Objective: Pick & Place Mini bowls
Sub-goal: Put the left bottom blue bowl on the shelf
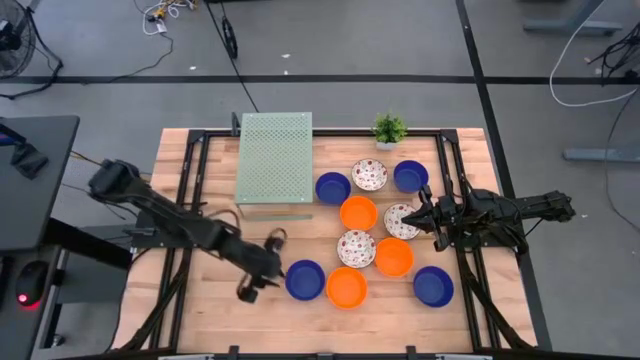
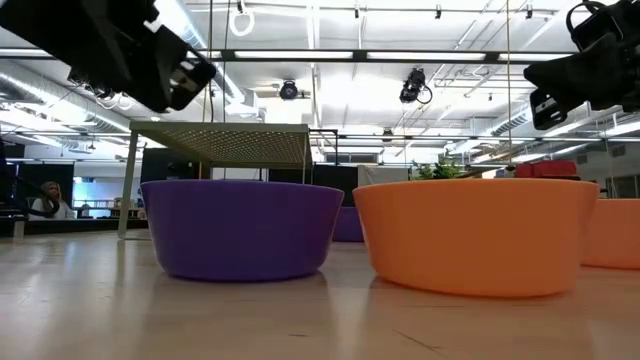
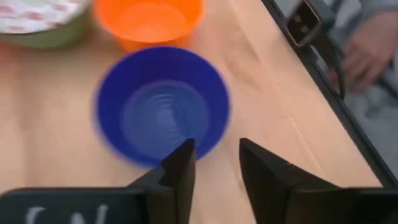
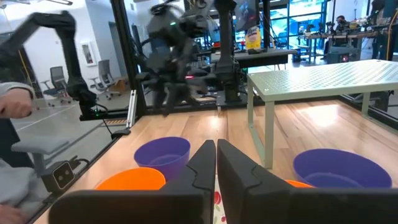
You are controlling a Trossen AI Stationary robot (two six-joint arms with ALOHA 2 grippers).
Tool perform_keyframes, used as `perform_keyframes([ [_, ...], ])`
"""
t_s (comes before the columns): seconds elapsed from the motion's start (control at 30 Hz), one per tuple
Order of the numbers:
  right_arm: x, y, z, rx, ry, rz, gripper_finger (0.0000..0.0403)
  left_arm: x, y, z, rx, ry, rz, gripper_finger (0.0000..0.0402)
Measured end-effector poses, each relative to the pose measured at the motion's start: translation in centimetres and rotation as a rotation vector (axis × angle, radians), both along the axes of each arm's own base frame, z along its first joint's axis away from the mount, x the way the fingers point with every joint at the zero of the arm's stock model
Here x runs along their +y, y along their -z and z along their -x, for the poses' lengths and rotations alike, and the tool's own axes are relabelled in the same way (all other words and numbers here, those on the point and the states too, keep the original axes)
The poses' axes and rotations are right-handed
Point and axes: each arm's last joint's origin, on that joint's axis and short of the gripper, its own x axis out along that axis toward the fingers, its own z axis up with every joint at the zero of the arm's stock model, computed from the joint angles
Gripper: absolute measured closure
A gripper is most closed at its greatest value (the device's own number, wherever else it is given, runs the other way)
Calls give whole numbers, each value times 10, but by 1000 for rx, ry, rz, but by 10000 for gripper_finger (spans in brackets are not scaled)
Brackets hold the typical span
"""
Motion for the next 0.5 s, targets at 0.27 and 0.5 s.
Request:
perform_keyframes([
  [0.27, 0, 0, 0, 0, 0, 0, 381, -49, 23, -33, 82, 115, -252, 229],
  [0.5, 0, 0, 0, 0, 0, 0, 381, -61, 35, -48, 60, 95, -369, 253],
])
